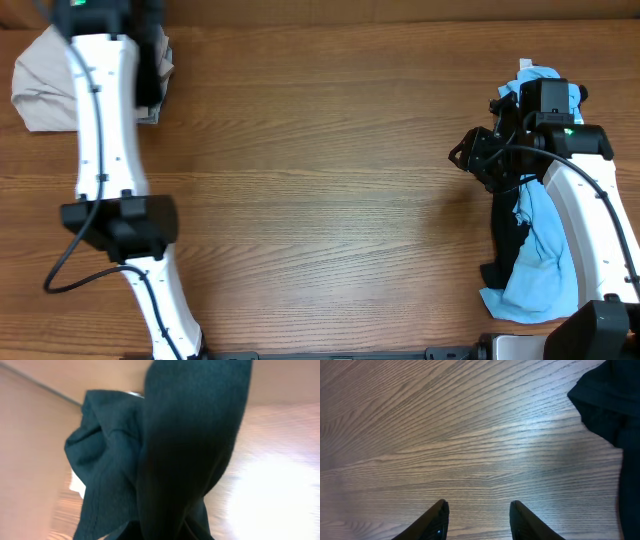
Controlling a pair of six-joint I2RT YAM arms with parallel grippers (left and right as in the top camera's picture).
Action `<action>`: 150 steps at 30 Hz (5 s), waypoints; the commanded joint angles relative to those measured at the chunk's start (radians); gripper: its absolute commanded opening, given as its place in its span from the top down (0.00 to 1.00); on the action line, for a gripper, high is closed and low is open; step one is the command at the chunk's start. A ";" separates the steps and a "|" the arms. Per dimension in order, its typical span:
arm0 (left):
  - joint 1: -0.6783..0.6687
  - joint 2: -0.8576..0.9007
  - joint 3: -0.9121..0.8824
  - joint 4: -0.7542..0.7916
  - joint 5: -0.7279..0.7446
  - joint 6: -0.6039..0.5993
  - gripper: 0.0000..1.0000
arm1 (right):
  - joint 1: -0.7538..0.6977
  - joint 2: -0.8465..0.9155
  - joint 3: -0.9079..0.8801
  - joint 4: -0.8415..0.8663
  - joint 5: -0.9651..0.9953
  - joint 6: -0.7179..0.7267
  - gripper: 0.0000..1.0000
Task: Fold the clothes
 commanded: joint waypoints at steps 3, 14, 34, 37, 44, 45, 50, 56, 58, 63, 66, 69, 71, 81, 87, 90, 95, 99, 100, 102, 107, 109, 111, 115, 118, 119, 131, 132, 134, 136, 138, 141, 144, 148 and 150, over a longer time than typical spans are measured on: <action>0.143 -0.033 0.032 0.182 -0.024 0.186 0.96 | -0.005 -0.008 0.016 0.003 0.011 -0.006 0.57; 0.328 0.050 0.010 0.444 0.122 0.299 0.96 | -0.003 -0.008 0.016 -0.005 0.036 -0.003 0.57; 0.144 0.326 0.008 0.399 0.212 0.294 0.93 | -0.003 -0.008 0.016 -0.013 0.044 -0.003 0.57; 0.080 0.364 0.007 0.328 0.212 0.294 0.24 | -0.003 -0.008 0.016 -0.013 0.044 -0.003 0.56; 0.024 0.351 0.021 0.293 0.190 0.149 0.00 | -0.003 -0.008 0.016 -0.013 0.044 -0.003 0.44; 0.024 0.323 0.045 0.272 0.190 0.108 0.00 | -0.003 -0.008 0.016 -0.015 0.044 -0.003 0.44; 0.048 0.211 0.113 0.174 0.190 0.045 0.00 | -0.003 -0.008 0.016 -0.016 0.044 -0.003 0.44; 0.123 0.157 0.117 0.151 0.194 0.063 0.00 | -0.003 -0.008 0.016 -0.016 0.044 -0.003 0.44; 0.146 0.177 0.111 0.154 0.195 0.103 0.00 | -0.003 -0.008 0.016 -0.017 0.044 -0.003 0.44; 0.200 0.268 0.109 0.210 0.199 0.187 0.00 | -0.003 -0.008 0.016 -0.019 0.044 -0.003 0.44; 0.219 0.325 0.109 0.233 0.202 0.187 0.00 | -0.003 -0.008 0.016 -0.026 0.044 -0.003 0.44; 0.227 0.378 0.108 0.236 0.187 0.187 0.00 | -0.003 -0.008 0.016 -0.030 0.044 -0.003 0.44; 0.230 0.389 0.108 0.237 0.177 0.170 0.00 | -0.003 -0.008 0.016 -0.029 0.044 -0.003 0.44; 0.231 0.375 0.112 0.239 0.051 0.039 0.00 | -0.003 -0.008 0.016 -0.020 0.045 -0.003 0.44; 0.236 0.305 0.117 0.187 0.108 -0.005 0.00 | -0.003 -0.008 0.016 -0.021 0.045 -0.003 0.44; 0.240 0.259 0.117 0.154 0.144 -0.005 0.00 | -0.003 -0.008 0.016 -0.021 0.044 -0.003 0.44; 0.249 0.254 0.114 0.108 0.168 0.003 0.00 | -0.003 -0.008 0.015 -0.022 0.045 -0.003 0.44; 0.260 0.278 0.108 0.078 0.168 0.003 0.14 | -0.003 -0.008 0.014 -0.023 0.045 -0.003 0.44; 0.262 0.288 0.108 0.076 0.168 0.003 0.20 | -0.003 -0.008 0.014 -0.024 0.045 -0.003 0.44; 0.264 0.301 0.108 0.074 0.167 0.003 0.27 | -0.003 -0.008 0.014 -0.024 0.045 -0.003 0.44; 0.271 0.345 0.106 0.116 0.169 0.011 0.43 | -0.003 -0.008 0.014 -0.024 0.044 -0.003 0.44; 0.271 0.351 0.106 0.141 0.169 0.010 0.57 | -0.003 -0.008 0.014 -0.024 0.044 -0.003 0.44; 0.271 0.354 0.106 0.156 0.170 0.010 0.66 | -0.003 -0.008 0.014 -0.024 0.044 -0.003 0.44; 0.270 0.358 0.106 0.153 0.202 0.010 0.79 | -0.003 -0.008 0.014 -0.024 0.044 -0.003 0.44; 0.267 0.354 0.107 0.167 0.249 0.010 0.96 | -0.003 -0.008 0.014 -0.023 0.045 -0.003 0.44; 0.261 0.352 0.109 0.173 0.272 0.010 0.96 | -0.003 -0.008 0.014 -0.023 0.044 -0.003 0.44; 0.092 0.410 0.103 0.130 0.310 0.072 0.96 | -0.003 -0.008 0.014 -0.024 0.044 -0.003 0.44; 0.080 0.424 0.100 0.127 0.282 0.071 0.96 | -0.003 -0.008 0.014 -0.024 0.045 -0.003 0.44; 0.061 0.463 0.100 0.111 0.240 0.072 0.96 | -0.003 -0.008 0.014 -0.024 0.045 -0.004 0.44; 0.051 0.504 0.100 0.096 0.238 0.072 0.96 | -0.003 -0.008 0.014 -0.024 0.045 -0.004 0.44; 0.047 0.536 0.100 0.086 0.238 0.071 0.96 | -0.003 -0.008 0.014 -0.023 0.045 -0.004 0.44; 0.046 0.555 0.100 0.083 0.237 0.071 0.96 | -0.003 -0.008 0.014 -0.022 0.052 -0.004 0.44; 0.048 0.538 0.115 0.091 0.233 0.071 0.88 | -0.003 -0.008 0.014 -0.019 0.056 -0.004 0.44; 0.051 0.497 0.151 0.087 0.235 0.071 0.69 | -0.003 -0.008 0.014 -0.016 0.056 -0.004 0.44; 0.051 0.473 0.162 0.083 0.235 0.071 0.60 | -0.003 -0.008 0.014 -0.015 0.056 -0.003 0.44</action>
